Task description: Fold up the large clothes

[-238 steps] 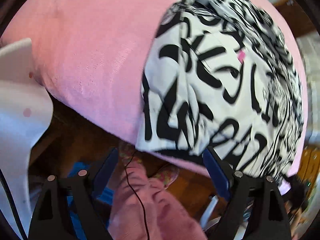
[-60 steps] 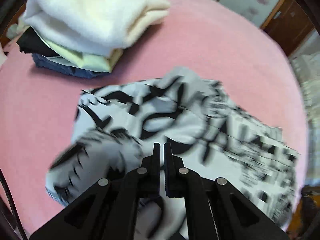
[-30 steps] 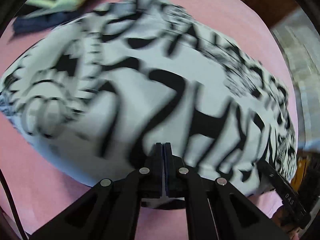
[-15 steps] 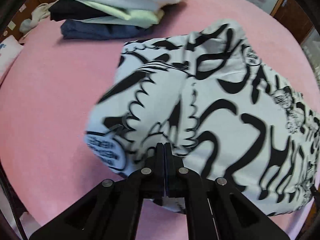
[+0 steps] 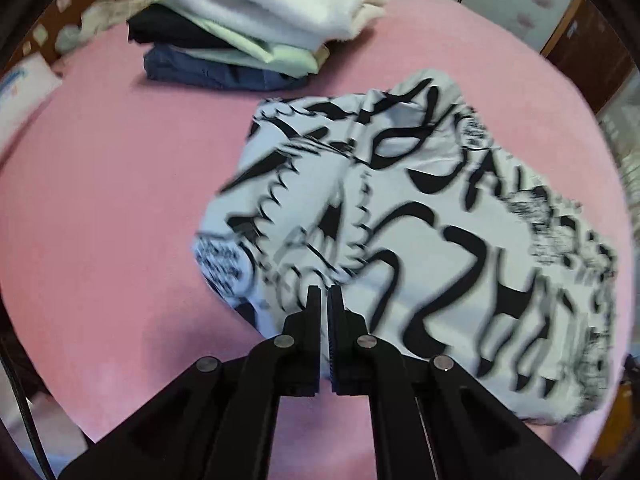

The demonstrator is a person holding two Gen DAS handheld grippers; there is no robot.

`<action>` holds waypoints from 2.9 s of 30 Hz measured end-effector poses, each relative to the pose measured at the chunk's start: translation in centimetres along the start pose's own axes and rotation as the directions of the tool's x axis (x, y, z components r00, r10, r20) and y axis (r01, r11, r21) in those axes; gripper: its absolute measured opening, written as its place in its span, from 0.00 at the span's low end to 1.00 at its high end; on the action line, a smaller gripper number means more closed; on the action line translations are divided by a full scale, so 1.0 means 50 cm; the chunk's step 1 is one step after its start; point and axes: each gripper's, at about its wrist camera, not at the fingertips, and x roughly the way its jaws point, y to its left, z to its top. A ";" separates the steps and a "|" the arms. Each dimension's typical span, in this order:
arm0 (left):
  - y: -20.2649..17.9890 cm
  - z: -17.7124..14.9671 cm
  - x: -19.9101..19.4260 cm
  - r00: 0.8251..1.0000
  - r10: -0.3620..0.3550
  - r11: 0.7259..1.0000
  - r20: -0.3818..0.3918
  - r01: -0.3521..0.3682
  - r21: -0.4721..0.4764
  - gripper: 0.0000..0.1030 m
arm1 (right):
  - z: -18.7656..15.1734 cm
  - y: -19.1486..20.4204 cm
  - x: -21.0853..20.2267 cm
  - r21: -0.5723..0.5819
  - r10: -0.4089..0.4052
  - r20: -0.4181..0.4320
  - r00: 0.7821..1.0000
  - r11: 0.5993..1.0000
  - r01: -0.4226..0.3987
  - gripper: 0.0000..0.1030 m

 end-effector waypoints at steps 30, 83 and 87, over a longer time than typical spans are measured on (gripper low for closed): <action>-0.144 -0.094 0.116 0.922 -0.306 0.950 -0.235 0.313 -0.010 0.02 | 0.083 0.423 0.379 -0.118 0.192 -0.190 0.963 0.969 -0.217 0.00; 0.304 -0.088 0.085 0.721 -0.690 0.634 0.071 0.648 -0.423 0.75 | -0.142 0.433 0.332 -0.168 -0.050 -0.364 0.930 0.986 -0.013 0.00; 0.304 -0.038 0.108 0.728 -0.678 0.632 0.106 0.650 -0.421 0.83 | -0.153 0.433 0.328 -0.154 -0.041 -0.332 0.942 0.988 -0.011 0.00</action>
